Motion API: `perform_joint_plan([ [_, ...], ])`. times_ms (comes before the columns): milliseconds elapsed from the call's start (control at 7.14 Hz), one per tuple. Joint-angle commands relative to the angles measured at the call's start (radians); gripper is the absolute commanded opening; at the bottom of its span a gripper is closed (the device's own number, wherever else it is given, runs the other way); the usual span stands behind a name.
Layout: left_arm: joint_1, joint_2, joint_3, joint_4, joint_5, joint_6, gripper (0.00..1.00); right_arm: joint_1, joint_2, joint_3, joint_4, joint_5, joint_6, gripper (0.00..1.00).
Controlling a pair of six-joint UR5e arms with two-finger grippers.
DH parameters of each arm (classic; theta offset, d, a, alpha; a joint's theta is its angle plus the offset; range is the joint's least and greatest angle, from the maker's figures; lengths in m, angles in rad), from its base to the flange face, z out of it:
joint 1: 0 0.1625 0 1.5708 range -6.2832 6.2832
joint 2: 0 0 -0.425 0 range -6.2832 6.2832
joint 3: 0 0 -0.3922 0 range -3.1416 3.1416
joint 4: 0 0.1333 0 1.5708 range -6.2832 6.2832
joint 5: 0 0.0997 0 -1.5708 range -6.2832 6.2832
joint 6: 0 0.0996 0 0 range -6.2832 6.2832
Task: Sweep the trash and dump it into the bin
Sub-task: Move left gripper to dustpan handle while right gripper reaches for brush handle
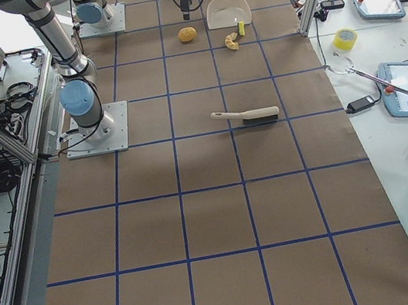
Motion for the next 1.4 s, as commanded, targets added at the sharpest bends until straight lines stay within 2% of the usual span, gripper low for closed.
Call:
perform_joint_plan([
  [0, 0.018, -0.072, -0.035, 0.079, 0.0, 0.175, 1.0, -0.056, 0.065, 0.011, -0.142, 0.014, -0.023, 1.0],
  [140, 0.037, -0.127, -0.054, 0.111, -0.002, 0.314, 1.0, -0.125, 0.12, 0.011, -0.205, 0.017, -0.151, 1.0],
  [280, 0.052, -0.185, -0.057, 0.166, 0.0, 0.578, 1.0, -0.191, 0.186, 0.011, -0.265, 0.014, -0.251, 1.0],
  [420, 0.09, -0.237, -0.057, 0.238, -0.01, 0.764, 1.0, -0.232, 0.22, 0.017, -0.276, 0.006, -0.269, 1.0],
  [560, 0.13, -0.296, -0.052, 0.292, -0.004, 1.052, 1.0, -0.269, 0.225, 0.067, -0.331, 0.007, -0.289, 1.0],
  [700, 0.156, -0.345, -0.039, 0.37, 0.0, 1.338, 1.0, -0.327, 0.225, 0.157, -0.456, 0.01, -0.371, 1.0],
  [840, 0.159, -0.385, -0.035, 0.436, 0.0, 1.522, 1.0, -0.349, 0.222, 0.239, -0.557, 0.006, -0.396, 1.0],
  [980, 0.159, -0.42, -0.029, 0.486, 0.0, 1.614, 1.0, -0.354, 0.228, 0.293, -0.651, 0.0, -0.398, 1.0],
  [1260, 0.159, -0.495, 0.029, 0.504, -0.008, 1.721, 1.0, -0.387, 0.249, 0.368, -0.723, -0.005, -0.441, 1.0],
])
